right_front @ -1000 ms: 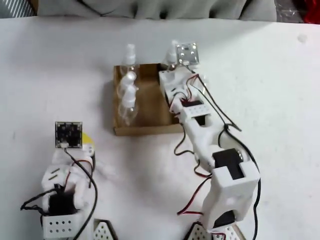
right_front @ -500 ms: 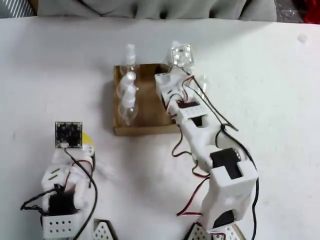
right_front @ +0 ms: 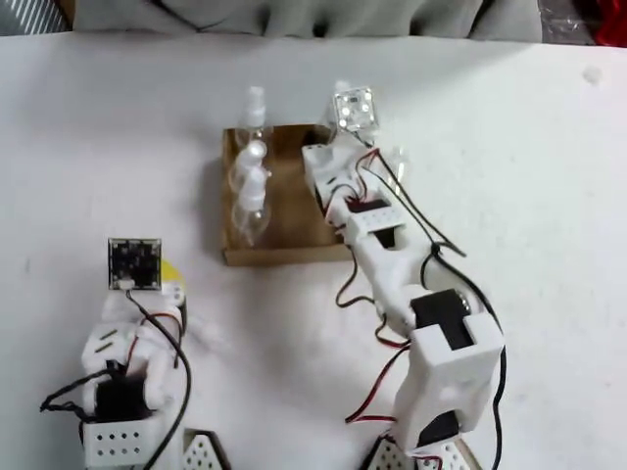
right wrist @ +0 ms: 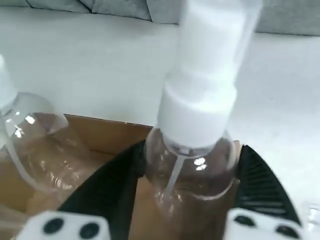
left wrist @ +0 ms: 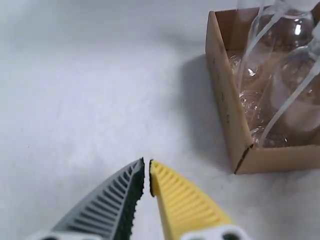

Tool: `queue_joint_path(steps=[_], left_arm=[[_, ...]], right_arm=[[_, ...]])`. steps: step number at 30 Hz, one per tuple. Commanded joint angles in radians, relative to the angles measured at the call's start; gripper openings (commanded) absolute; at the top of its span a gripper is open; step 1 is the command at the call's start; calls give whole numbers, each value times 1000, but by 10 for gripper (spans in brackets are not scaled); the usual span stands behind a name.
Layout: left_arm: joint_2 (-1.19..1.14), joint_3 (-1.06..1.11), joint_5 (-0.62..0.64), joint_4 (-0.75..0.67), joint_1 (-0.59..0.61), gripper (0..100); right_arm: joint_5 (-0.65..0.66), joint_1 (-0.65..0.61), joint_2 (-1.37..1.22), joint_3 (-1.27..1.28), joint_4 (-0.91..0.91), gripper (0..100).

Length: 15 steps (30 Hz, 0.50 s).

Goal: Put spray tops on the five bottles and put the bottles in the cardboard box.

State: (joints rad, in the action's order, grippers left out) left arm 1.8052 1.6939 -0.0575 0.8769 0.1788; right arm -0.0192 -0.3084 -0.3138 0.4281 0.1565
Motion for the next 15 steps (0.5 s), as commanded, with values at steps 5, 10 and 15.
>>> queue_joint_path(steps=[5,10,15], left_arm=[[10,-2,-11,-2,5,20],[10,-2,-11,-21,8,20],[10,-2,-11,-21,8,20]], right_arm=[[11,-15,21,-28,1,388],[11,-10,28,-28,1,387],[11,-13,116,21,-10,387]])
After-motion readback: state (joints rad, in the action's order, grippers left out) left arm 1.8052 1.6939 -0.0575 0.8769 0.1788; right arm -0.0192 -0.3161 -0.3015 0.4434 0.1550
